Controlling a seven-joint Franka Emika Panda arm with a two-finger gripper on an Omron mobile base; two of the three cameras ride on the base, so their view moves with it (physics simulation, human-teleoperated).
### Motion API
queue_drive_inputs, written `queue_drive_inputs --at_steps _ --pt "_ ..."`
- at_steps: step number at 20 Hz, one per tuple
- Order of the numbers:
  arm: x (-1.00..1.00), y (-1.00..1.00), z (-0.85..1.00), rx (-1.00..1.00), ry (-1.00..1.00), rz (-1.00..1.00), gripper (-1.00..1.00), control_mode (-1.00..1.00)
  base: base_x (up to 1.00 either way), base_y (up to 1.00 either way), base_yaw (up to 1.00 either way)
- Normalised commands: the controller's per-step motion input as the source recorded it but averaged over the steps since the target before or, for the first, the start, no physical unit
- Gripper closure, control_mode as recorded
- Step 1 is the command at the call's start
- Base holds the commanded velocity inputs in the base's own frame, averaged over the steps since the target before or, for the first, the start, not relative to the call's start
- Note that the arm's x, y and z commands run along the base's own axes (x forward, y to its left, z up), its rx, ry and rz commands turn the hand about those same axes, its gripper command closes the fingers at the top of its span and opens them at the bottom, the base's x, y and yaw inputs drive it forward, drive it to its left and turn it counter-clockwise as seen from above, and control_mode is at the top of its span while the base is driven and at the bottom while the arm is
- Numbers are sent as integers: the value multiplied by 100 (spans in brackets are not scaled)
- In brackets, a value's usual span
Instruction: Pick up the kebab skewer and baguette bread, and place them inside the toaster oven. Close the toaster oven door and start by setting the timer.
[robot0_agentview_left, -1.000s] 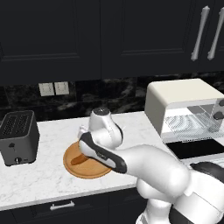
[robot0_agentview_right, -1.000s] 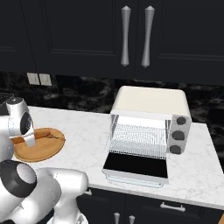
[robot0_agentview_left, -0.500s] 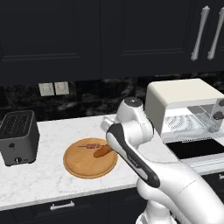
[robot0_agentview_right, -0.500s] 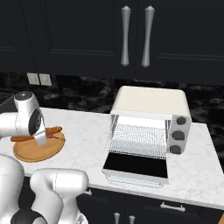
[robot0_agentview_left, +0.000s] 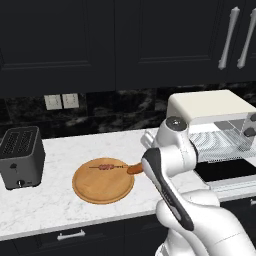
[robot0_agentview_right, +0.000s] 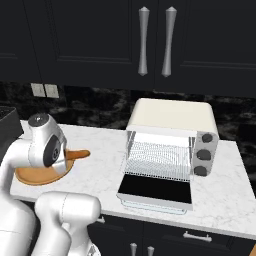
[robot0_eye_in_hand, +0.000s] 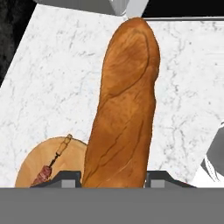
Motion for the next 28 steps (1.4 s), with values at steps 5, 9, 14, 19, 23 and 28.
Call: queue_drive_inputs --at_steps 5,9,14,19,23,28 --pt "-1 -78 72 0 0 -21 100 -100 0 0 0" --pt "-28 -70 66 0 0 -15 100 -100 0 0 0" --pt "-30 -100 29 5 0 -6 100 -100 0 0 0" --pt "-13 -100 25 2 0 -6 100 -100 0 0 0" --pt "0 -98 27 9 0 0 100 -100 0 0 0" --pt "22 -73 4 6 0 2 100 -100 0 0 0"
